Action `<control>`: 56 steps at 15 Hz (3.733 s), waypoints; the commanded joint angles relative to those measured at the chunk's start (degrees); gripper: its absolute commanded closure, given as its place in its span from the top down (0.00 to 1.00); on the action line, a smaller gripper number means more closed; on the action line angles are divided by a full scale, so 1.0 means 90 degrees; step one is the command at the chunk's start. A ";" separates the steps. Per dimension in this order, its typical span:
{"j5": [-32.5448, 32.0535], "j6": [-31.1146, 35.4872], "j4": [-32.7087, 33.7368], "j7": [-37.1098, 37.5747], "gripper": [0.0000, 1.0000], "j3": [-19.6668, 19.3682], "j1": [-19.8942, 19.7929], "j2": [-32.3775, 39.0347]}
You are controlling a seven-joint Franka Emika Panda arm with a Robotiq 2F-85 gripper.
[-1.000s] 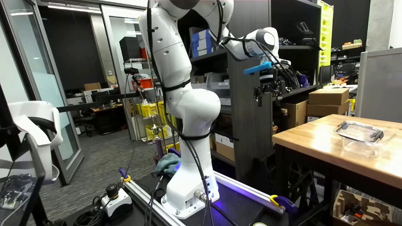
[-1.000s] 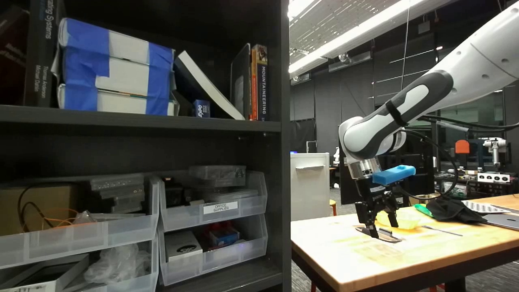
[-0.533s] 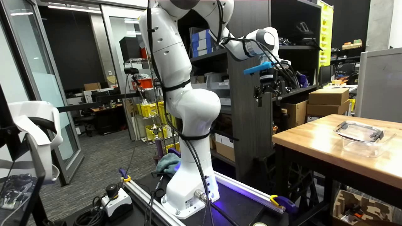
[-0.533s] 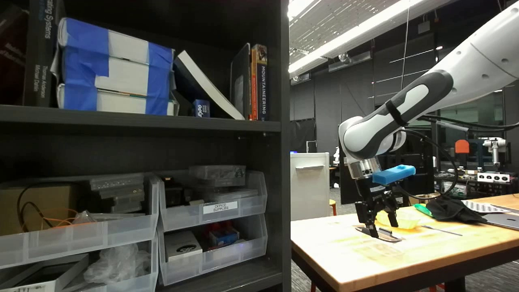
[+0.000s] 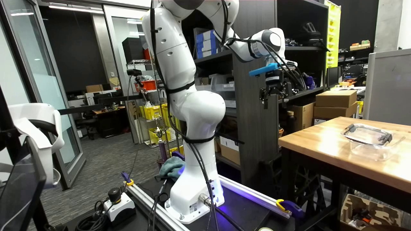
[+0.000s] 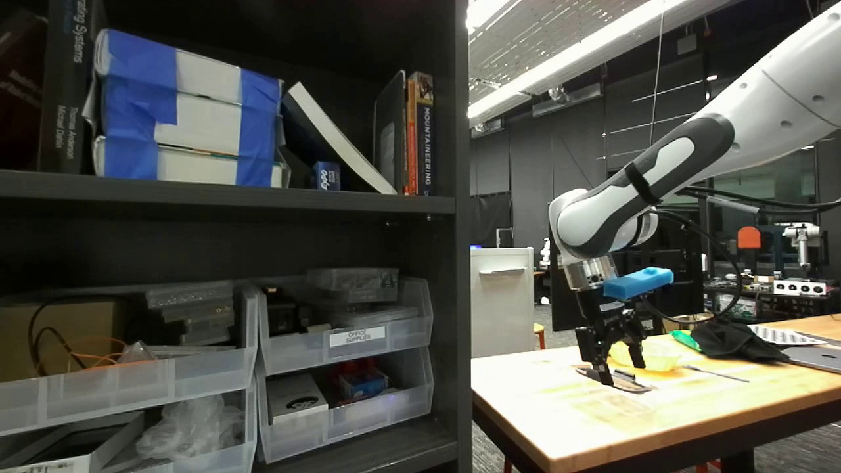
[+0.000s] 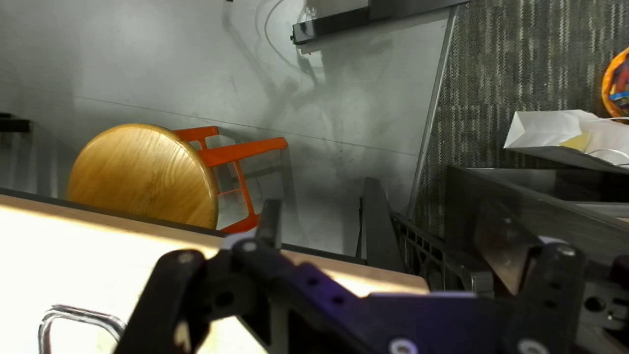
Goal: Move the lid to the left
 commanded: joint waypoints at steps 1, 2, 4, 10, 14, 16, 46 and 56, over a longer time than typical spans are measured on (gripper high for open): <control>-0.0022 -0.0012 0.0008 0.0019 1.00 -0.0079 0.0083 0.0001; -0.0022 -0.0012 0.0008 0.0019 1.00 -0.0079 0.0083 0.0001; -0.0022 -0.0012 0.0008 0.0019 1.00 -0.0079 0.0083 0.0001; -0.0022 -0.0012 0.0008 0.0019 1.00 -0.0079 0.0083 0.0001; -0.0013 0.0020 0.0051 0.0042 1.00 -0.0079 0.0085 0.0063; 0.0015 0.0042 0.0157 0.0039 1.00 -0.0084 0.0094 0.0217; -0.0160 0.1528 0.0898 0.1267 1.00 -0.0706 -0.0231 0.1548; -0.0274 0.1928 0.1195 0.1755 1.00 -0.0801 -0.0282 0.2030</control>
